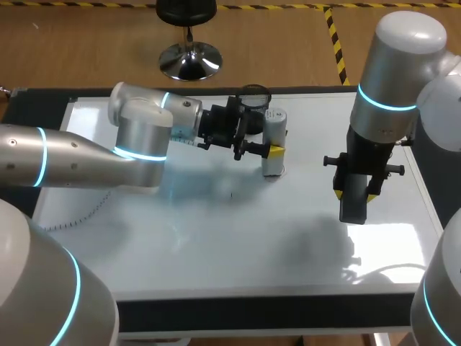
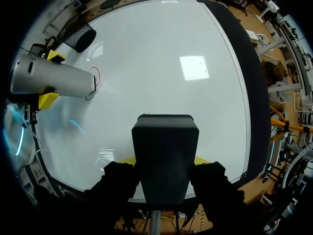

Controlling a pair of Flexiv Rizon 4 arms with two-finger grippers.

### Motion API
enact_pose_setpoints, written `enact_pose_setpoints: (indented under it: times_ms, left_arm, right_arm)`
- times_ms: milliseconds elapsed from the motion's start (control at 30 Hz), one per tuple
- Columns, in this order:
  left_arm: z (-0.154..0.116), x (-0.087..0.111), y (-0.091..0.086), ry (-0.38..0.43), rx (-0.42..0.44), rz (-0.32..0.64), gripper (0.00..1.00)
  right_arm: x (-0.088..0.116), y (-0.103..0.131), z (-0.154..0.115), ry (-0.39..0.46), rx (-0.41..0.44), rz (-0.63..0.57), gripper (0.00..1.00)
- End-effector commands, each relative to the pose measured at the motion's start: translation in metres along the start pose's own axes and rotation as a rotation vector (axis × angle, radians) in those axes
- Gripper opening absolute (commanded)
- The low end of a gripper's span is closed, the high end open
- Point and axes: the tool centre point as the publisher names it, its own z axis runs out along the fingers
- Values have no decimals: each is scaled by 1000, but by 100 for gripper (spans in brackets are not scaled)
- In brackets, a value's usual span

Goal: Pick up the inspection probe, press it on each red-marked spot on the whiteboard one by one, put down the probe, pick up the eraser, and wipe off all the red marks.

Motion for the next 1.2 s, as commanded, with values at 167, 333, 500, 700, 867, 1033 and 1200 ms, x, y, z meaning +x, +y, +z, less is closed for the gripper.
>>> enact_pose_setpoints:
  times_ms: [167,333,500,700,867,1033,1200]
  left_arm:
    - [1,2,9,1,-1,-2,0]
    - [1,2,9,1,-1,-2,0]
    - [1,2,9,1,-1,-2,0]
    - [1,2,9,1,-1,-2,0]
    - [1,2,9,1,-1,-2,0]
    - [0,3,10,3,-8,3,0]
    - [-1,8,8,22,-6,13,0]
  right_arm:
    - [-1,0,-1,2,0,-2,0]
    - [-1,0,-1,2,0,-2,0]
    - [-1,0,-1,2,0,-2,0]
    - [-1,0,-1,2,0,-2,0]
    - [-1,0,-1,2,0,-2,0]
    - [-1,0,-1,2,0,-2,0]
    - [-1,0,-1,2,0,-2,0]
